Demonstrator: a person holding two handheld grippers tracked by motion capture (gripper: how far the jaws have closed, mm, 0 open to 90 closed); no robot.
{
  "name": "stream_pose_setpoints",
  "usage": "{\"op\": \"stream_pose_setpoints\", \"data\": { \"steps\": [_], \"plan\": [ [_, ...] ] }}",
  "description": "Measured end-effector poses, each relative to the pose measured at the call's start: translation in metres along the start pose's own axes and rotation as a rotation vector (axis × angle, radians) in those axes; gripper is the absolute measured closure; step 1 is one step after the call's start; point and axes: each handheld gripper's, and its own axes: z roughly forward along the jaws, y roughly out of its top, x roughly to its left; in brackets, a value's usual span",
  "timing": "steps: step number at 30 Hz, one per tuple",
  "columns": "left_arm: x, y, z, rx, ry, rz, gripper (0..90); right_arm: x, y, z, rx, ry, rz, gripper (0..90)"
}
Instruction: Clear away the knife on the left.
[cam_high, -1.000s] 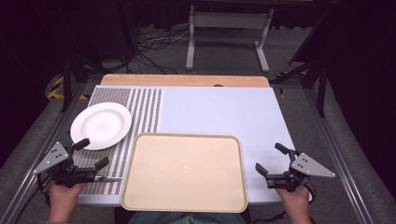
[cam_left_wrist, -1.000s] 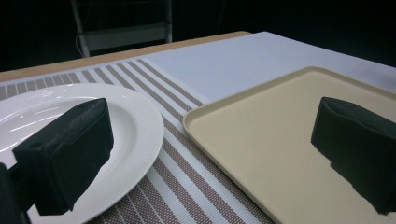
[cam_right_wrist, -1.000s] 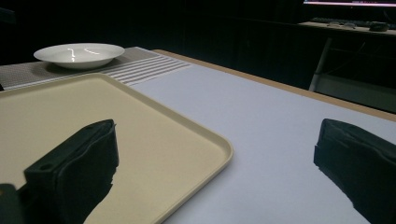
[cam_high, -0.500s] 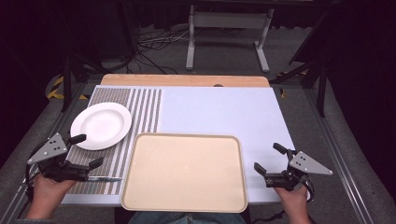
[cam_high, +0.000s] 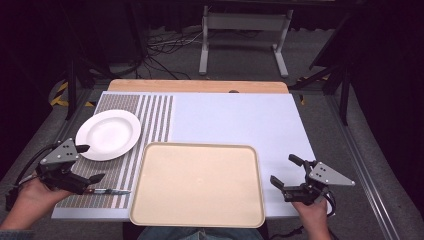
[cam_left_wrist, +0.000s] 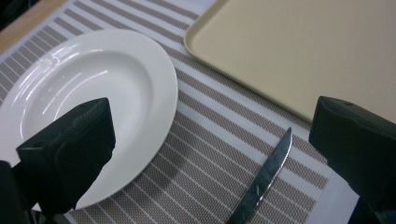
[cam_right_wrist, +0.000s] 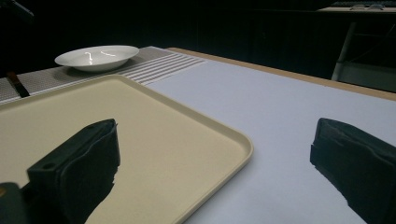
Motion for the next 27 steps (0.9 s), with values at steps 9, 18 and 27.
{"op": "stream_pose_setpoints", "data": {
  "steps": [9,18,27],
  "plan": [
    [0.005,0.007,0.0,0.118,-0.033,0.034,1.8,-0.001,-0.001,-0.002,0.003,-0.007,0.006,2.2],
    [0.012,0.009,0.006,0.252,-0.08,0.037,4.6,-0.002,-0.001,-0.004,-0.013,0.002,0.016,1.9],
    [0.009,0.01,0.015,0.383,-0.133,0.113,5.5,-0.002,-0.001,-0.003,-0.004,0.007,0.013,1.8]
  ]
}}
